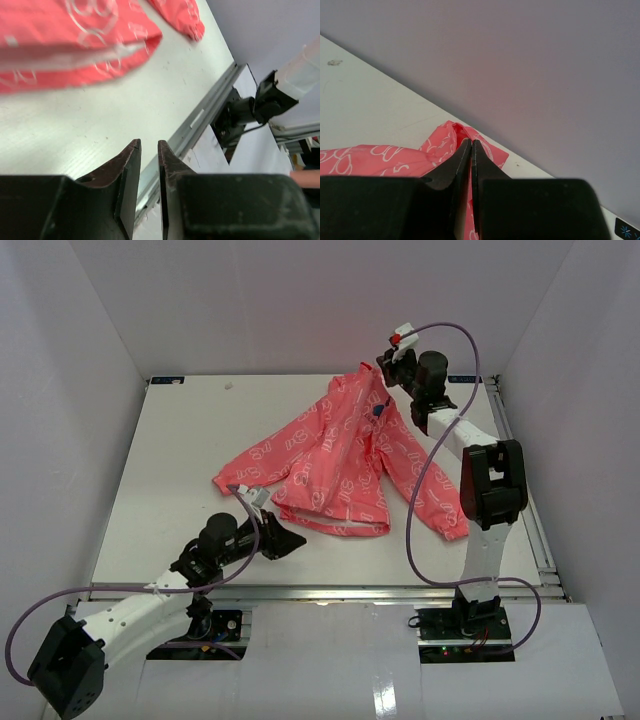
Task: Zip up the jacket
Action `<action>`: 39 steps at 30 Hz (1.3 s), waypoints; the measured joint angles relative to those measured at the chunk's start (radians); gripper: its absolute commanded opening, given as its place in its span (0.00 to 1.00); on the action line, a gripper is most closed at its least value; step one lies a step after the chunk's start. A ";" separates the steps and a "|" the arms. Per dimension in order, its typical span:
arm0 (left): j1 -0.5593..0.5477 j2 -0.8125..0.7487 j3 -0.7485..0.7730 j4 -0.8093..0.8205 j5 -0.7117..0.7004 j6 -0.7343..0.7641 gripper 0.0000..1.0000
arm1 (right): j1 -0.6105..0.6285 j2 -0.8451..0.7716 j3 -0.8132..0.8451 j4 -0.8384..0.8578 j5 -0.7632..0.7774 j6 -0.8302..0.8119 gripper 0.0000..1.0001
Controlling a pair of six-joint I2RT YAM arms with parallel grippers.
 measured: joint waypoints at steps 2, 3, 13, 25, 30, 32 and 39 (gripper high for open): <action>-0.003 0.013 -0.013 0.006 0.034 -0.005 0.46 | -0.018 0.026 0.028 0.008 -0.016 0.001 0.33; -0.004 0.019 -0.015 0.006 0.051 -0.007 0.49 | -0.022 0.038 0.038 0.010 -0.024 0.001 0.45; -0.006 0.078 0.088 -0.019 0.110 0.033 0.68 | 0.018 0.002 0.029 -0.085 -0.023 0.030 0.94; -0.007 0.227 0.360 -0.049 -0.075 0.142 0.98 | 0.116 -0.650 -0.379 -0.353 0.241 0.357 0.90; -0.007 0.240 0.375 -0.050 -0.086 0.191 0.98 | 0.261 -0.885 -0.541 -0.593 0.347 0.443 0.90; -0.007 0.211 0.353 -0.035 -0.090 0.206 0.98 | 0.284 -0.991 -0.633 -0.688 0.375 0.472 0.90; -0.007 0.101 0.287 0.018 -0.112 0.252 0.98 | 0.296 -1.308 -0.814 -0.856 0.398 0.507 0.90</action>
